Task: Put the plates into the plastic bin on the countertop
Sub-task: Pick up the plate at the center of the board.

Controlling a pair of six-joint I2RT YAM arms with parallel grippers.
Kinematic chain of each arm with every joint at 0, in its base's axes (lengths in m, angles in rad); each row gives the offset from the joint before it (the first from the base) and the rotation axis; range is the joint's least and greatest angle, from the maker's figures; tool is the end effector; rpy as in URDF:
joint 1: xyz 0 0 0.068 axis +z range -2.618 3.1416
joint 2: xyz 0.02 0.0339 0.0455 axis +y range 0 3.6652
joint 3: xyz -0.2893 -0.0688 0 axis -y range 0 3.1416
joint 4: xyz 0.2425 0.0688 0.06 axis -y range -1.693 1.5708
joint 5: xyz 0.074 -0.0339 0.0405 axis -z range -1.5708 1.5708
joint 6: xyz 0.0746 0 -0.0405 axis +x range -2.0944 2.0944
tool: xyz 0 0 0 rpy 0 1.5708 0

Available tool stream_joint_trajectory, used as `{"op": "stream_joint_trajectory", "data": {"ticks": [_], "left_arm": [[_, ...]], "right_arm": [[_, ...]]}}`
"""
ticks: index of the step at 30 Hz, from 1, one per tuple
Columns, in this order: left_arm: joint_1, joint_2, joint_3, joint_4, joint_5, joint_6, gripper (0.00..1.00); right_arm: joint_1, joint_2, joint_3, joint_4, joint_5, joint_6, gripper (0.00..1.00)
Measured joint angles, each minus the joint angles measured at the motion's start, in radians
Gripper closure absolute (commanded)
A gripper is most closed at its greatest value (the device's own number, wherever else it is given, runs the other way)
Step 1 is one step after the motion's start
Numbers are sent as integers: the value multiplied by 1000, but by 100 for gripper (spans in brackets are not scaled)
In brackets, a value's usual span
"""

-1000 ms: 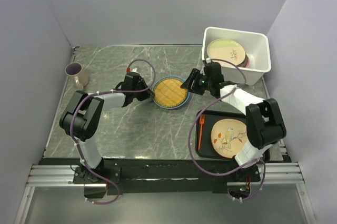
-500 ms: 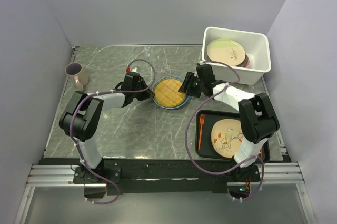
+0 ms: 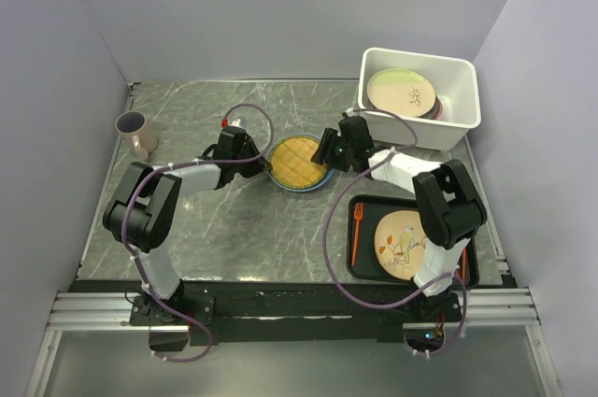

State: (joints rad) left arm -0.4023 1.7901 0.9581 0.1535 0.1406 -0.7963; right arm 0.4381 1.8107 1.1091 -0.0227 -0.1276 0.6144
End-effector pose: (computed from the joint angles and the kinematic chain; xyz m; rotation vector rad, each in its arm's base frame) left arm 0.3692 -0.1685 0.1642 -0.3849 2.3354 -0.7758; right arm 0.3795 0.1883 0.1858 0.1416 2.3822 0.6715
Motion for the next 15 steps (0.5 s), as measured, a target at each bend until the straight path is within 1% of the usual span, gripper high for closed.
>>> {"op": "stream_joint_trajectory", "data": {"ticks": [1, 2, 5, 8, 10, 15], "left_arm": [[1, 0, 0, 0, 0, 2, 99], [2, 0, 0, 0, 0, 3, 99], [2, 0, 0, 3, -2, 10, 99], [2, 0, 0, 3, -6, 18, 99], [2, 0, 0, 3, -8, 23, 99], [2, 0, 0, -1, -6, 24, 99]], "right_arm": [[-10, -12, -37, 53, -21, 15, 43], [-17, -23, -64, 89, -40, 26, 49], [-43, -61, -162, 212, -97, 74, 53], [-54, -87, -235, 303, -140, 121, 55], [-55, -97, -263, 345, -165, 145, 55], [-48, -98, -304, 445, -254, 211, 63]]}}
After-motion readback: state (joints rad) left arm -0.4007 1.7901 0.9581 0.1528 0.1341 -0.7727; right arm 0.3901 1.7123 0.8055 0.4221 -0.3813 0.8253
